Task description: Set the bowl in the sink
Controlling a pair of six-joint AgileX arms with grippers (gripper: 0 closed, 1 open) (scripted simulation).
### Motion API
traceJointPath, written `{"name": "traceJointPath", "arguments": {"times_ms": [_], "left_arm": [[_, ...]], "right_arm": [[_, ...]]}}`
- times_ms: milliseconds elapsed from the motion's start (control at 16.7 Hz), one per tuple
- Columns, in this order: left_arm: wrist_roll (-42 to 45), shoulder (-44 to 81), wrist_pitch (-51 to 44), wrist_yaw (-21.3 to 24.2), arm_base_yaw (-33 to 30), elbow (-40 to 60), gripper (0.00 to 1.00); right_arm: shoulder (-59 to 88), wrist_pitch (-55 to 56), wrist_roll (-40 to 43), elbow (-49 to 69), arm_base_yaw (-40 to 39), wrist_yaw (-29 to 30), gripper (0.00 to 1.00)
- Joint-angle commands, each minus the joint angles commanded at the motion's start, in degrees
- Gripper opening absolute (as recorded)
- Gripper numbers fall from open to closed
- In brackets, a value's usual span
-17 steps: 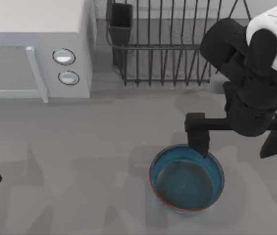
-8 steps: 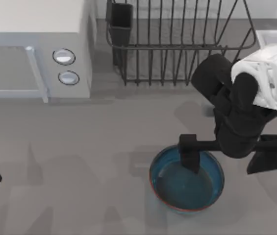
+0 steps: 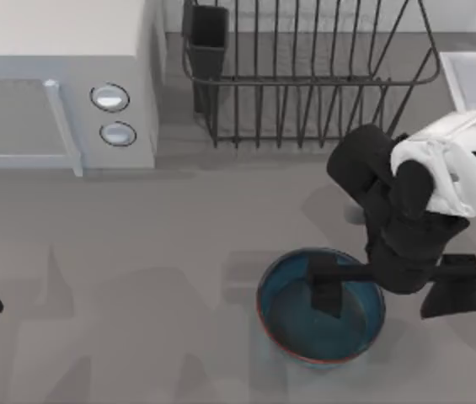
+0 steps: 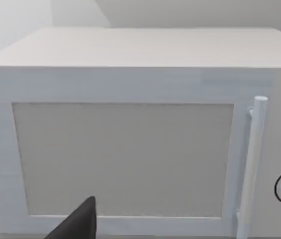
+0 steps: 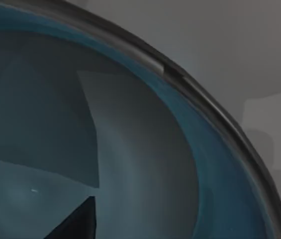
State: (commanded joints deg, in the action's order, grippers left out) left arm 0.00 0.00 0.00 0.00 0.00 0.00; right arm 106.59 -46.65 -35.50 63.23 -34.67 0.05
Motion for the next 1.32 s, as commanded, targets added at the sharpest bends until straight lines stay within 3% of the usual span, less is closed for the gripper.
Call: {"name": "traceJointPath", "arguments": {"times_ms": [780, 1320], "left_arm": [[0.00, 0.00, 0.00, 0.00, 0.00, 0.00, 1.00], [0.00, 0.00, 0.00, 0.00, 0.00, 0.00, 1.00]], "right_arm": [[0.00, 0.00, 0.00, 0.00, 0.00, 0.00, 0.02], [-0.11, -0.06, -0.01, 0.03, 0.03, 0.00, 0.00]]}}
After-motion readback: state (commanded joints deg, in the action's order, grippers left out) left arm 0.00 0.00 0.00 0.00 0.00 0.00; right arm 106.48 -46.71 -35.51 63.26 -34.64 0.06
